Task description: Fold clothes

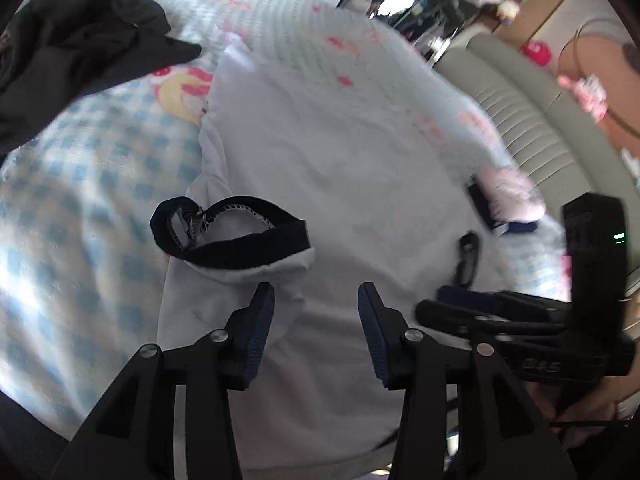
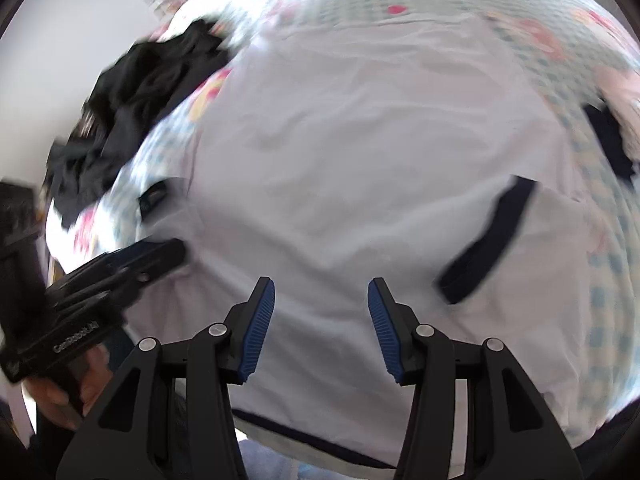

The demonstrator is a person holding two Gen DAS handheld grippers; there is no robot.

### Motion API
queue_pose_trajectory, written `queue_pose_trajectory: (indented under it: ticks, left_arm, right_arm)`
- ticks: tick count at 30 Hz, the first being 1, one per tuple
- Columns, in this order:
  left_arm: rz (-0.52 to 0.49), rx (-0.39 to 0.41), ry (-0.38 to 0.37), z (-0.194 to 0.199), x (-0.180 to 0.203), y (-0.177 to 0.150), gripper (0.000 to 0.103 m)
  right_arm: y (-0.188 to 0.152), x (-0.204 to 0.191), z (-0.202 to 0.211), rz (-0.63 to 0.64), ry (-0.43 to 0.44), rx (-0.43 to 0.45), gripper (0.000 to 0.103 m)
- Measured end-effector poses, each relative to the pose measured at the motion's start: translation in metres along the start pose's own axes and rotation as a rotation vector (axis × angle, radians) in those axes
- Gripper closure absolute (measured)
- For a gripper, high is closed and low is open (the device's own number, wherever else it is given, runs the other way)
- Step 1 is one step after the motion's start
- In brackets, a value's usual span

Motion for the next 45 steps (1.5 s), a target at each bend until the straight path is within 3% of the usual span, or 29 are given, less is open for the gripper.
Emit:
queue_pose_trajectory:
  ticks: [3,5,7,8,9,13,16,18,20,23,26,30,34,37,41,45]
  left_arm:
    - [0.002,0.08,0.011,0.03,-0.012,0.0,0.046]
    - [0.043,0.079,0.083,0.035,-0.033,-0.005,0.046]
    - [0.091,0.068,0.164,0.038,-0.055,-0.011,0.063]
    - [0.115,0.063,0.205,0.039,-0.065,-0.014,0.077]
    - [0.136,0.047,0.212,0.037,-0.072,-0.018,0.078]
    - [0.152,0.009,0.173,0.027,-0.073,-0.026,0.078]
    - [0.117,-0.071,0.179,0.013,-0.067,-0.035,0.078]
    - [0.1,-0.12,0.177,0.008,-0.065,-0.041,0.078]
    - [0.105,-0.12,0.149,0.009,-0.065,-0.038,0.078]
    - [0.113,-0.119,0.107,0.012,-0.066,-0.035,0.078]
    - [0.093,-0.057,0.095,0.015,-0.065,-0.013,0.078]
    - [0.032,-0.022,0.119,-0.001,-0.063,0.024,0.078]
    - [0.01,-0.059,0.104,-0.019,-0.062,0.037,0.078]
    - [0.004,-0.059,0.112,-0.019,-0.064,0.035,0.078]
    - [0.029,-0.045,0.112,-0.017,-0.072,0.032,0.078]
    - [0.035,-0.02,0.098,-0.018,-0.074,0.039,0.078]
  right_arm:
    - [0.008,-0.015,0.003,0.051,0.018,0.026,0.053]
    - [0.016,-0.026,-0.001,0.056,0.056,0.031,0.053]
    - [0.022,-0.041,-0.007,0.079,0.089,0.022,0.053]
    - [0.024,-0.052,-0.012,0.106,0.1,0.01,0.053]
    - [0.025,-0.066,-0.022,0.146,0.11,-0.025,0.053]
    - [0.021,-0.102,-0.063,0.241,0.102,-0.121,0.053]
    - [0.026,-0.097,-0.077,0.179,0.081,-0.103,0.053]
    - [0.031,-0.082,-0.078,0.116,0.047,-0.081,0.066]
    - [0.038,-0.062,-0.073,0.041,0.003,-0.053,0.072]
    - [0.042,-0.041,-0.047,-0.018,-0.036,0.038,0.065]
    - [0.046,-0.034,-0.027,-0.035,-0.015,0.089,0.06]
    - [0.048,-0.046,-0.025,0.037,-0.002,0.082,0.059]
    - [0.046,-0.055,-0.047,0.069,0.019,0.024,0.058]
    - [0.041,-0.041,-0.063,0.053,-0.102,-0.019,0.057]
    - [0.043,-0.01,-0.043,-0.017,-0.203,0.038,0.056]
    - [0.055,-0.029,-0.025,0.082,-0.187,0.106,0.054]
Point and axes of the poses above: each gripper's, at about its wrist camera, not at the fingertips, and z roughly against the way its jaws point, x to its right, y to its top, the point moved 5 cm from there along -z, roughly the way its jaws point, and after that the axes turned 6 degrees about y, right-handed, at the moved point
